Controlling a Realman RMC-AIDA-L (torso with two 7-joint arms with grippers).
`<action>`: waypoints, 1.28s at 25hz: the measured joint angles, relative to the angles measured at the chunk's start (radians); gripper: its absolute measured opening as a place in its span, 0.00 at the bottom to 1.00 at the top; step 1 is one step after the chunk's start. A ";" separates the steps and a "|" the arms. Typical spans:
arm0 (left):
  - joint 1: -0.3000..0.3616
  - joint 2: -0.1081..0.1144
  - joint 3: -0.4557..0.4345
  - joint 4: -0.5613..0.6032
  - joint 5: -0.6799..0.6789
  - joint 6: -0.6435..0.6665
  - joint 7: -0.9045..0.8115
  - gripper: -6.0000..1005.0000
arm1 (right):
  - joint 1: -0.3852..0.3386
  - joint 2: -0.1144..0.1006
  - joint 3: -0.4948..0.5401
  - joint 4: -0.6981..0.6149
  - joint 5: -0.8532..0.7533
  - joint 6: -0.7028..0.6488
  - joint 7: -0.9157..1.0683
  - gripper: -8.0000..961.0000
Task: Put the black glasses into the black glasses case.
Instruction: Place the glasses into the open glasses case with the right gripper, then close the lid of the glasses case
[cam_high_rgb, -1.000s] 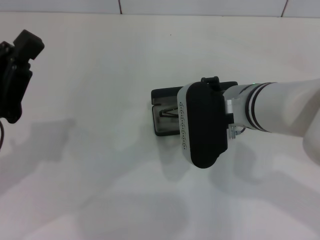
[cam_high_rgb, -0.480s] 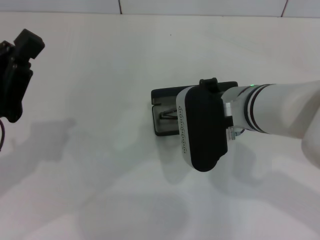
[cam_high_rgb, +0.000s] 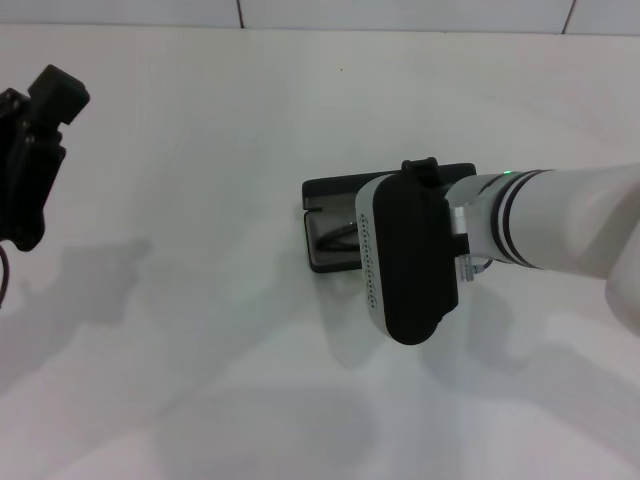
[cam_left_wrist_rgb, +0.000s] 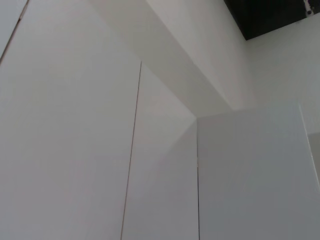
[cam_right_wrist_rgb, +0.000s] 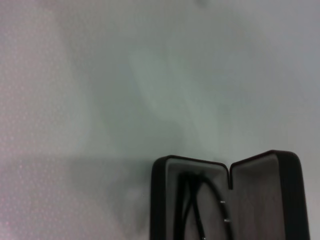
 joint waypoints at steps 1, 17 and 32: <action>0.000 0.000 0.000 0.000 0.000 0.000 0.000 0.04 | -0.001 0.000 0.000 -0.002 0.000 0.000 0.000 0.13; 0.001 0.000 -0.001 0.000 0.002 0.000 0.001 0.04 | -0.077 0.000 -0.004 -0.111 0.003 -0.022 0.007 0.16; -0.024 0.001 -0.005 0.000 0.027 0.000 0.003 0.04 | -0.201 0.000 0.038 -0.191 0.017 0.033 0.012 0.16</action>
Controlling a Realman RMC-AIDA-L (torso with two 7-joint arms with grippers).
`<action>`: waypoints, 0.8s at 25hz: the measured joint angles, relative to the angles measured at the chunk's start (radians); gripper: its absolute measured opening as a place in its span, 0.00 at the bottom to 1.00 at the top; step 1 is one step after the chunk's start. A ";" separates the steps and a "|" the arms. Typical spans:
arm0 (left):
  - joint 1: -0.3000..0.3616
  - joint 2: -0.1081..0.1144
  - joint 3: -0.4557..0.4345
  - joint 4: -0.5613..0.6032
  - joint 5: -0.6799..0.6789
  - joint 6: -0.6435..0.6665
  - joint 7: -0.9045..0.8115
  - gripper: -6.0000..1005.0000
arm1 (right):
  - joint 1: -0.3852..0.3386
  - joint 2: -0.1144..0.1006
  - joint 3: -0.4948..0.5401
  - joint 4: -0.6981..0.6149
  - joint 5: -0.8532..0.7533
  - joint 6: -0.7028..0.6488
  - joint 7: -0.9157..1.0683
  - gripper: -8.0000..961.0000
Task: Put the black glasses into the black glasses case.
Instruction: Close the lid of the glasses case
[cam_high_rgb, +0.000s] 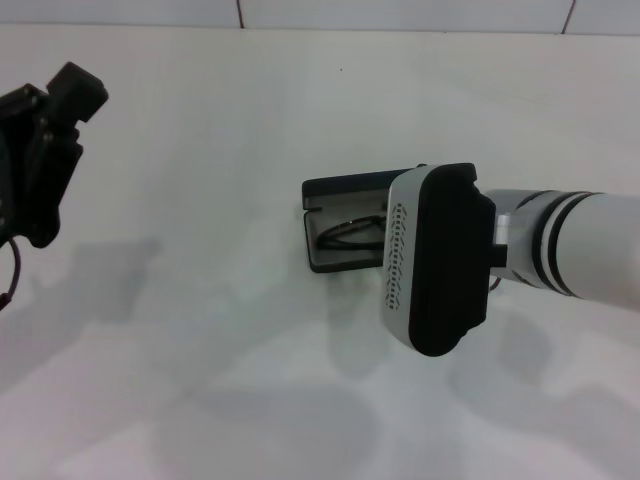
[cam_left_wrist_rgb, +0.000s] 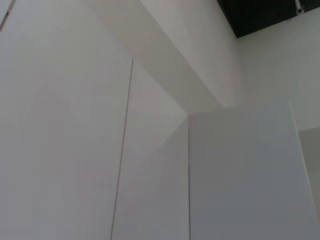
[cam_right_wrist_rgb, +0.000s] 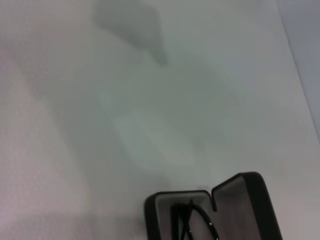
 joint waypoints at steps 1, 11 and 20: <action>0.001 -0.001 0.000 0.000 0.002 0.000 0.000 0.04 | 0.000 0.000 0.000 0.011 -0.002 0.015 0.000 0.16; 0.010 -0.002 -0.001 -0.002 0.003 0.000 0.000 0.04 | 0.033 0.000 0.007 0.075 -0.013 0.038 -0.008 0.08; 0.003 -0.003 -0.001 -0.013 0.001 0.000 0.000 0.04 | 0.054 0.000 0.011 0.117 -0.014 0.057 -0.009 0.03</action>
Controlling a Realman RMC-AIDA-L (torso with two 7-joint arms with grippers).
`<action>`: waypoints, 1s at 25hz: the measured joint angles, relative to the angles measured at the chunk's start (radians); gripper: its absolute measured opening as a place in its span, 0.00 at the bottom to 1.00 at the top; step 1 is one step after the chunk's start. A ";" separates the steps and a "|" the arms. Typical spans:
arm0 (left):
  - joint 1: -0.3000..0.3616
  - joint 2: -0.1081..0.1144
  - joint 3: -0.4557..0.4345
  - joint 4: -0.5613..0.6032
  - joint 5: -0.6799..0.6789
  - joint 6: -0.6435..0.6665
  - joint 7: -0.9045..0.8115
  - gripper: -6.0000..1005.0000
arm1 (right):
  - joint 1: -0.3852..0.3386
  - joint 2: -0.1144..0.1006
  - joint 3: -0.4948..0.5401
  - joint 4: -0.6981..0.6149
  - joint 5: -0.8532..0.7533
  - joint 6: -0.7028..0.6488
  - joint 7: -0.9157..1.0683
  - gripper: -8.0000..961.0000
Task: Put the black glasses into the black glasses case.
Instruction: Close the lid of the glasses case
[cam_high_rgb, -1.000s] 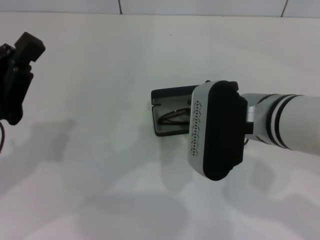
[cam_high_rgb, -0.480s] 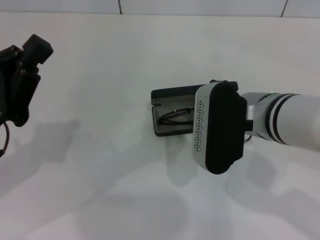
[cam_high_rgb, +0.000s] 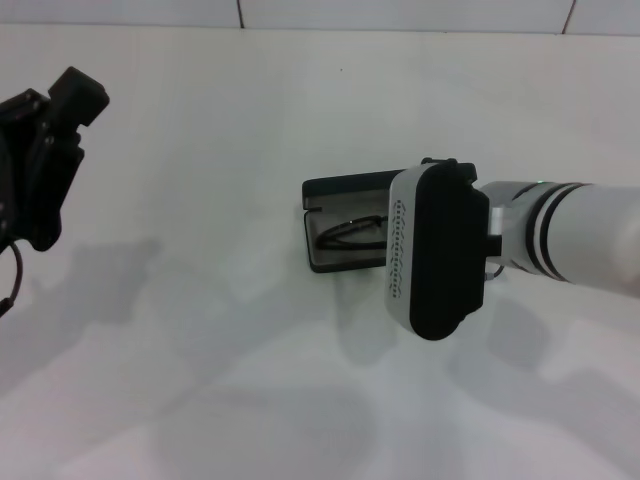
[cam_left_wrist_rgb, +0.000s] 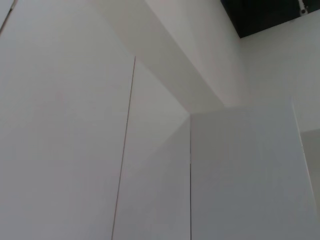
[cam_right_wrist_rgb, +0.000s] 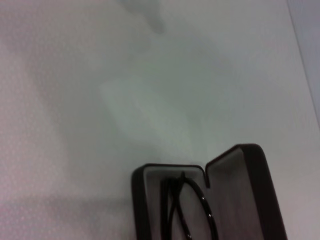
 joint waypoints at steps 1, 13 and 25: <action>-0.001 0.000 0.000 0.000 0.000 0.000 0.000 0.04 | 0.004 0.000 0.003 0.006 0.000 0.001 0.000 0.02; -0.002 0.000 0.000 -0.001 -0.003 0.000 0.000 0.04 | 0.043 0.000 0.008 0.065 0.000 0.030 0.002 0.01; -0.002 0.000 0.000 -0.001 -0.005 0.000 0.000 0.04 | 0.039 0.000 -0.019 0.045 0.005 -0.004 0.007 0.01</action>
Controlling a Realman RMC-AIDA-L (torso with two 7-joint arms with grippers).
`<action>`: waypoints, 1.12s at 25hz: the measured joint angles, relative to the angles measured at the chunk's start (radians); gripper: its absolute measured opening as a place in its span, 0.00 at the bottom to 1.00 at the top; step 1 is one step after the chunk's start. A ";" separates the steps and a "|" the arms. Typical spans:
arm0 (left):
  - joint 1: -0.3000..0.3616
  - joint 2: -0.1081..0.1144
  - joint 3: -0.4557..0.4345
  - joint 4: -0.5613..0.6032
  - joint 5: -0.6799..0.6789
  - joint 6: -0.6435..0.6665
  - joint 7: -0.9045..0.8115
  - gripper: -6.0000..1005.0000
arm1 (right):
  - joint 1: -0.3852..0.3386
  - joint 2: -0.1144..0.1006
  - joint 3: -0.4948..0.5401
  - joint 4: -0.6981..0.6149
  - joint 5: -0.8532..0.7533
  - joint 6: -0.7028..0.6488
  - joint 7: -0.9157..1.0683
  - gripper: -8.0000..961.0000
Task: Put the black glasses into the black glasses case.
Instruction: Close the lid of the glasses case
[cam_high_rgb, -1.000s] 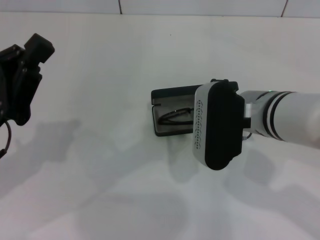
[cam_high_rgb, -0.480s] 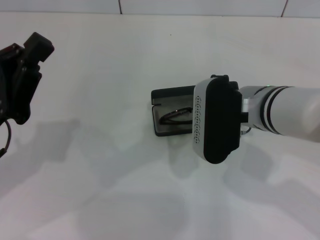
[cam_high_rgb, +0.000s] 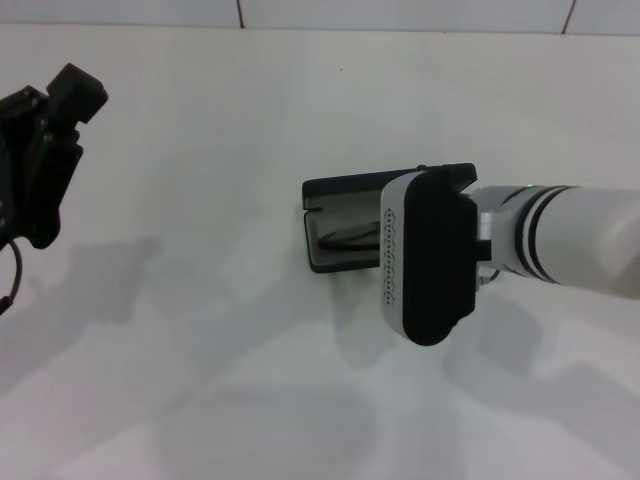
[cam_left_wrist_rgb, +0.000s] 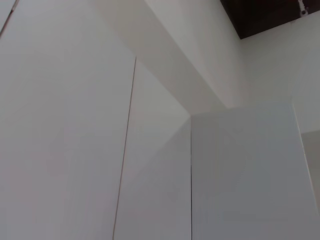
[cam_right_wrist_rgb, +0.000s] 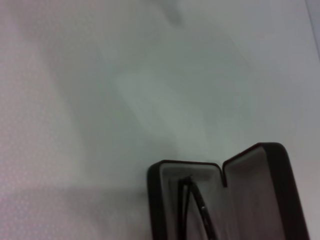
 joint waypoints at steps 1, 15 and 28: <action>0.000 0.000 0.000 0.000 0.001 0.000 0.000 0.04 | -0.001 0.000 -0.003 -0.002 0.000 -0.002 0.000 0.01; 0.003 0.001 0.000 0.000 0.005 0.000 0.007 0.04 | -0.003 0.000 -0.023 -0.021 -0.005 -0.016 0.019 0.02; 0.011 0.000 -0.001 -0.002 0.006 0.000 0.009 0.04 | 0.035 0.000 -0.009 0.058 -0.007 0.065 0.011 0.02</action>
